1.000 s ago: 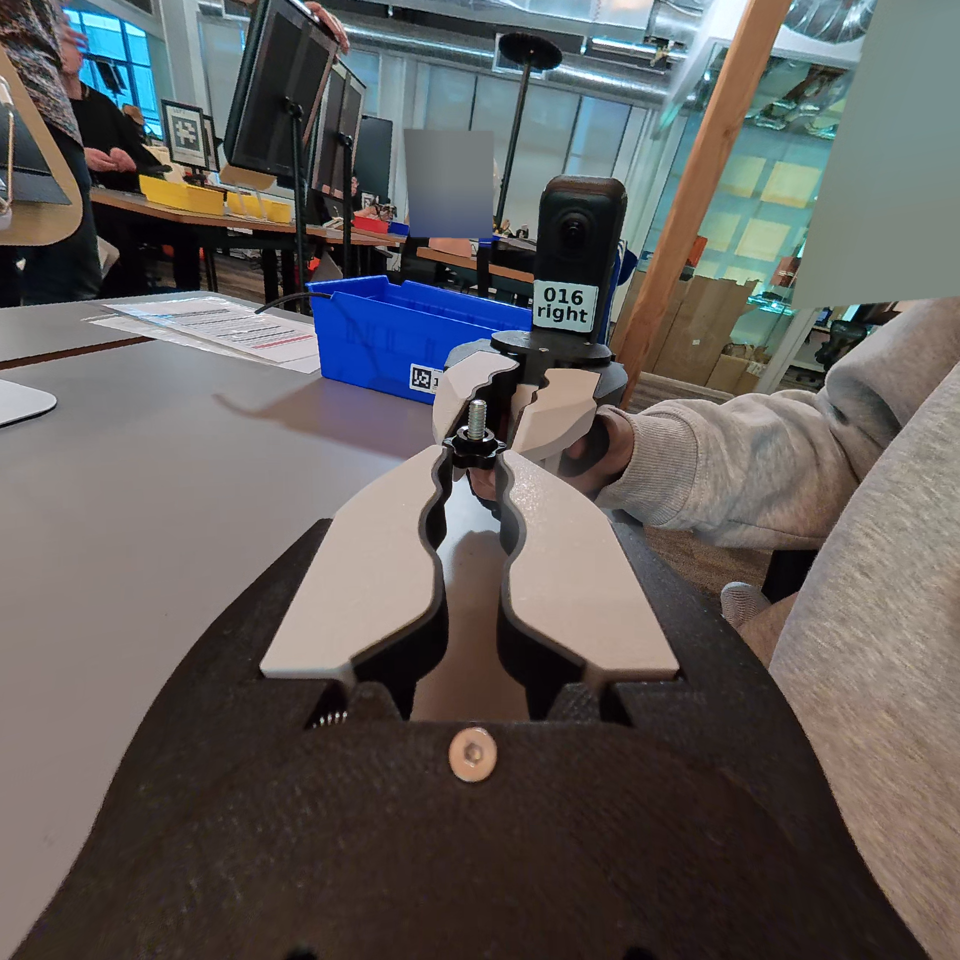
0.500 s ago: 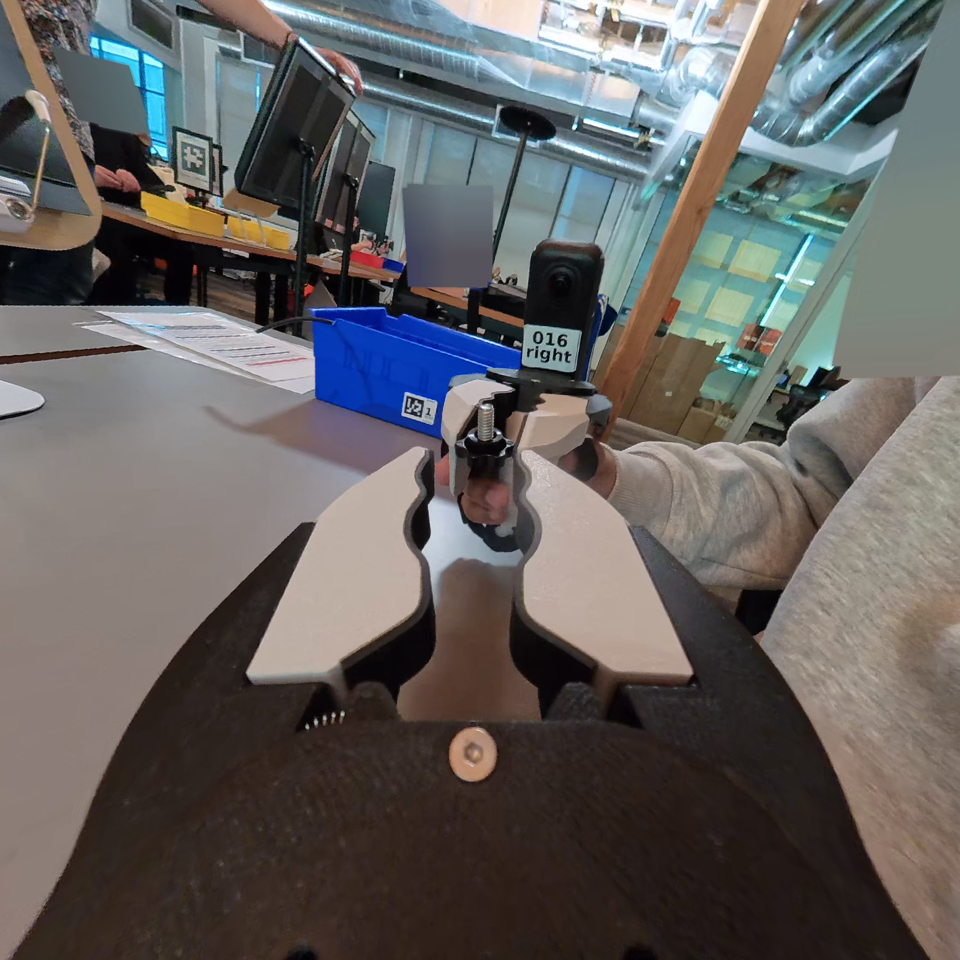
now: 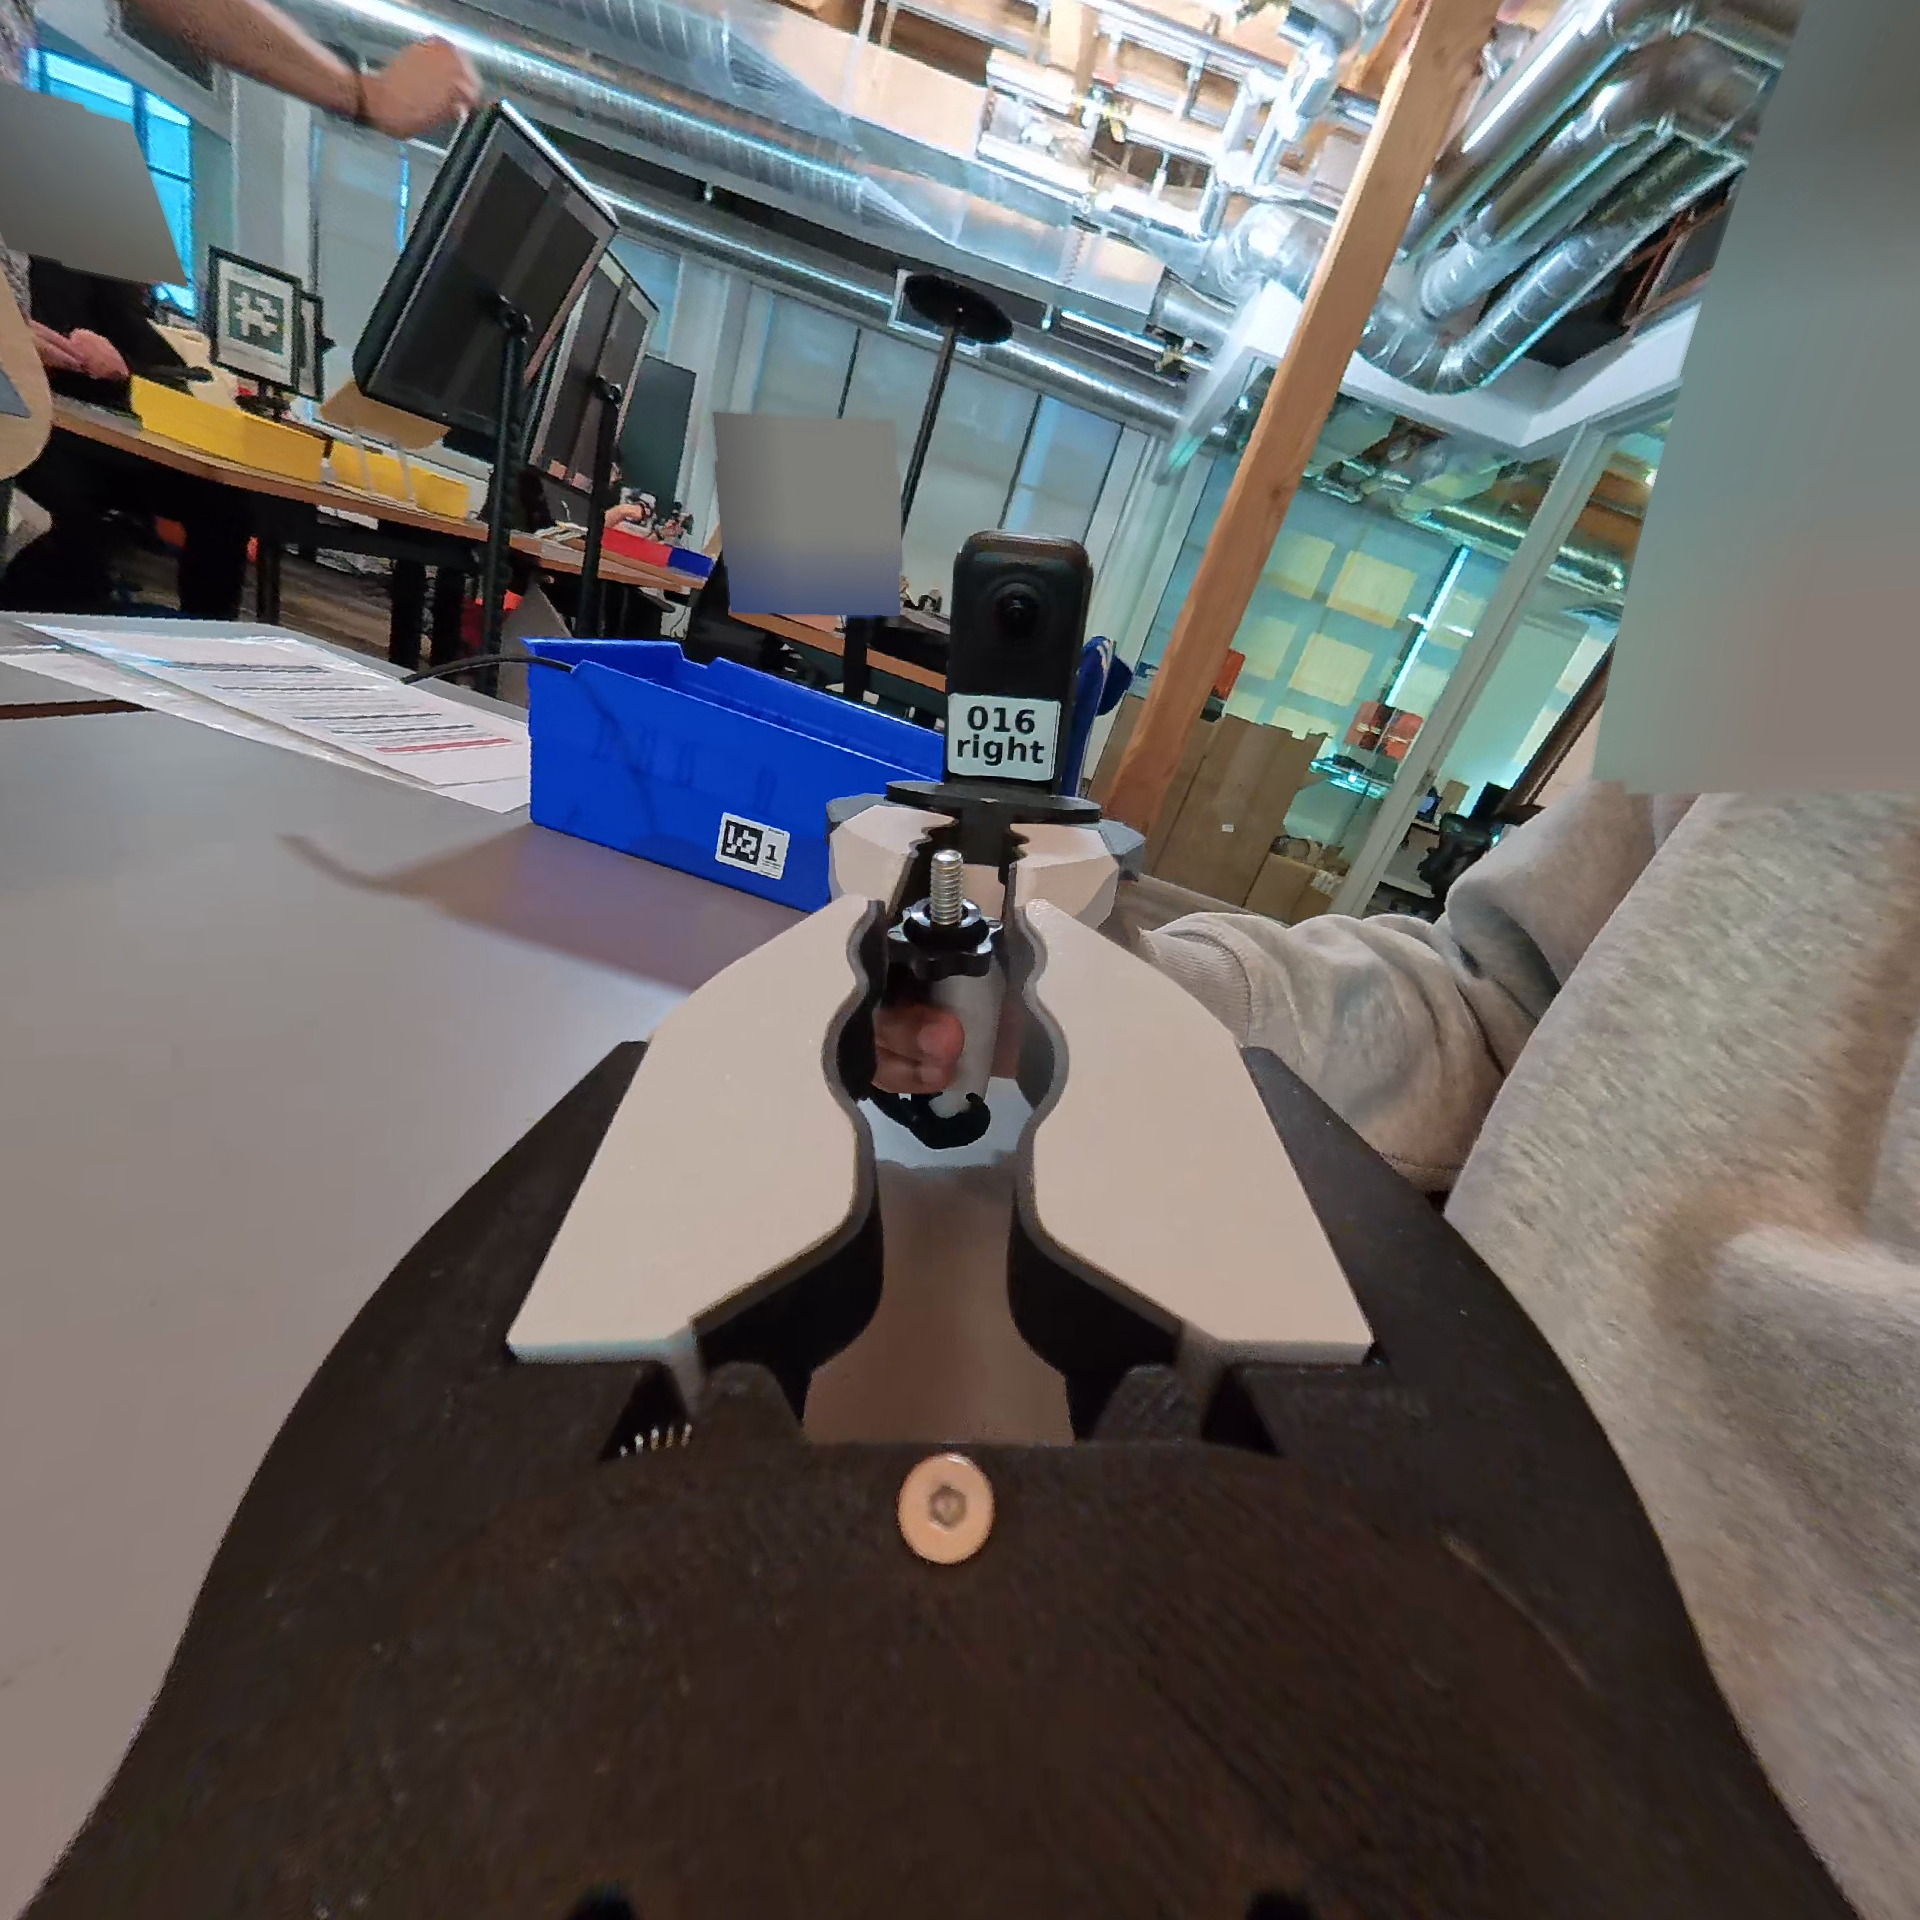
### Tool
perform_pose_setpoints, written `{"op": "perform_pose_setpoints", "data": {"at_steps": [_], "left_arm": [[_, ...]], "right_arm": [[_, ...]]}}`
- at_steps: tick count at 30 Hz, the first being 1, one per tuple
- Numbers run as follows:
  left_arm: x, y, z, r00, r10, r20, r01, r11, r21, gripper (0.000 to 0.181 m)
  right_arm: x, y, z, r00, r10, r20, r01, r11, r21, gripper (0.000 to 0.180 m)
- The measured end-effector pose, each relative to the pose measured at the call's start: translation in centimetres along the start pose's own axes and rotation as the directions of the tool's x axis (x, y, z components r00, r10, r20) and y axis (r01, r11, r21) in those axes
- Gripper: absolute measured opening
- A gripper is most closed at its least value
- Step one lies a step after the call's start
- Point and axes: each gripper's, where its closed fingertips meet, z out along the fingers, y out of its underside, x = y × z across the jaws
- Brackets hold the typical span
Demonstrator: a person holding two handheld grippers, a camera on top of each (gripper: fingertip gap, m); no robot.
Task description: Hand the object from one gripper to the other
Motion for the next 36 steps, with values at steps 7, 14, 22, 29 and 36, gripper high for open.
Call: {"op": "perform_pose_setpoints", "data": {"at_steps": [7,14,22,29,36], "left_arm": [[-0.1,0.3,0.2,1.0,0.014,0.012,-0.014,1.0,-0.017,0.016],[-0.1,0.9,0.4,1.0,0.02,0.013,-0.02,0.999,-0.048,0.008],[-0.1,1.0,0.4,1.0,0.019,0.013,-0.018,0.998,-0.057,0.005],[-0.9,0.6,0.1,0.999,-0.022,0.049,0.023,0.999,-0.028,0.005],[-1.7,-1.3,-0.6,0.957,-0.29,-0.025,0.289,0.936,0.2,0.005]], "right_arm": [[-0.2,1.1,0.6,1.0,-0.005,-0.002,0.005,0.999,-0.052,0.022],[-0.3,1.4,1.0,1.0,-0.019,0.005,0.019,0.997,-0.071,0.022],[-0.4,1.3,0.8,1.0,-0.014,0.002,0.014,0.998,-0.068,0.022],[1.4,0.3,0.6,0.99,-0.073,-0.123,0.072,0.997,-0.017,0.062],[1.7,0.8,0.7,0.8,-0.551,-0.236,0.508,0.832,-0.221,0.047]]}}
